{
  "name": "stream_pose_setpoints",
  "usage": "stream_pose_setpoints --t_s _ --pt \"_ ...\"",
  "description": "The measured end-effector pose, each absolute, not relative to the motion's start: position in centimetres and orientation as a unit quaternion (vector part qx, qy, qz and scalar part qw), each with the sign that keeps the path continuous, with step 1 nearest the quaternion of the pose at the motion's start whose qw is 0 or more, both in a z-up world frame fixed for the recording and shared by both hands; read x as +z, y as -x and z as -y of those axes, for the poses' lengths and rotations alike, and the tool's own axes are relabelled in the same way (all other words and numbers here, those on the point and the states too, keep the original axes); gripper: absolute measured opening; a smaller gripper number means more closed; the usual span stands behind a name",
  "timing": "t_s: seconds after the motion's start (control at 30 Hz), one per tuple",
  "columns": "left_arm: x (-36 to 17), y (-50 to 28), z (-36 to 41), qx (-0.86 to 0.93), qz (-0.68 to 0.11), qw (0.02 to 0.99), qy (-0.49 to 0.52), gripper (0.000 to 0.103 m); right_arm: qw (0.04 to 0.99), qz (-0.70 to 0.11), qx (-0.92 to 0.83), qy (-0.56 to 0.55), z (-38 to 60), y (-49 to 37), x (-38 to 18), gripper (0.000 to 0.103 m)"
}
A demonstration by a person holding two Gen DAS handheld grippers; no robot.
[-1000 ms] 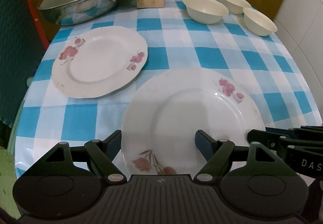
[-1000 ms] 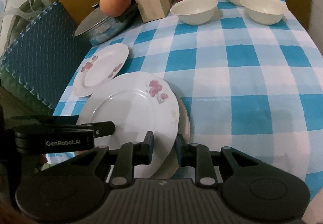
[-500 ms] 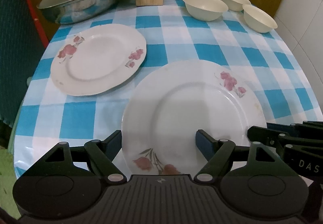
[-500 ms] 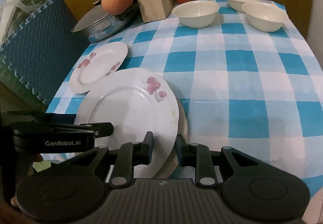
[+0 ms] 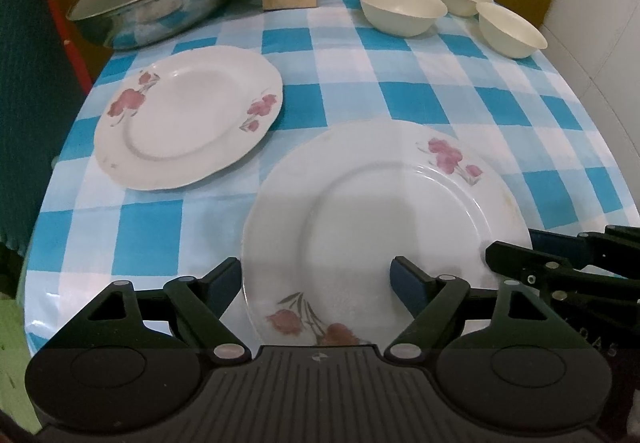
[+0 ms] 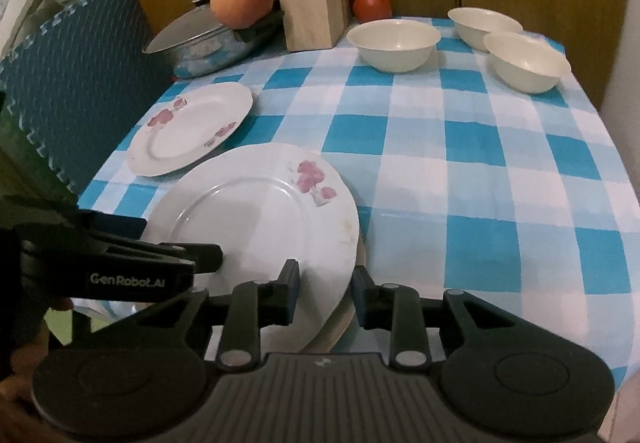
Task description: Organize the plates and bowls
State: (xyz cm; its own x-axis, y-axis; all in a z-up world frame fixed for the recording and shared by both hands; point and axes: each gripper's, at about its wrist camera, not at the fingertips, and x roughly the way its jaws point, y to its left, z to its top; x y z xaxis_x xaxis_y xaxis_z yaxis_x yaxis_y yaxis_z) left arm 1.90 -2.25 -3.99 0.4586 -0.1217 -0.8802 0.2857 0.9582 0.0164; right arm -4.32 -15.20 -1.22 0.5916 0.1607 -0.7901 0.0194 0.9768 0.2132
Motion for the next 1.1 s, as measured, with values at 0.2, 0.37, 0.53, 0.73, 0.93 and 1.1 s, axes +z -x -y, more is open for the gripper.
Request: stream_pose_setpoints --t_s 0.2,0.37,0.53,0.73,0.93,1.1 --pt "-4.06 -1.72 2.71 -0.126 -0.503 0.85 -0.093 0.086 0.887 -0.452 0.032 -0.094 15.18 4.12 -1.38 0.03" --pt "-4.02 -1.87 2.58 -0.127 -0.504 0.85 -0.089 0.086 0.887 -0.451 0.031 -0.091 15.04 4.2 -1.4 0.031" --pt "-3.99 -1.94 2.52 -0.127 -0.505 0.85 -0.086 0.086 0.89 -0.447 0.024 -0.082 14.96 4.29 -1.37 0.031" --pt "-3.88 -2.04 2.34 -0.125 -0.504 0.851 -0.083 0.086 0.894 -0.441 0.015 -0.077 15.2 4.2 -1.31 0.031" --pt "-3.66 -2.25 2.01 -0.116 -0.502 0.853 -0.08 0.087 0.894 -0.44 0.007 -0.081 15.48 4.04 -1.36 0.031" --pt "-3.44 -2.43 1.75 -0.107 -0.5 0.856 -0.077 0.088 0.897 -0.434 0.0 -0.087 15.8 4.03 -1.19 0.031"
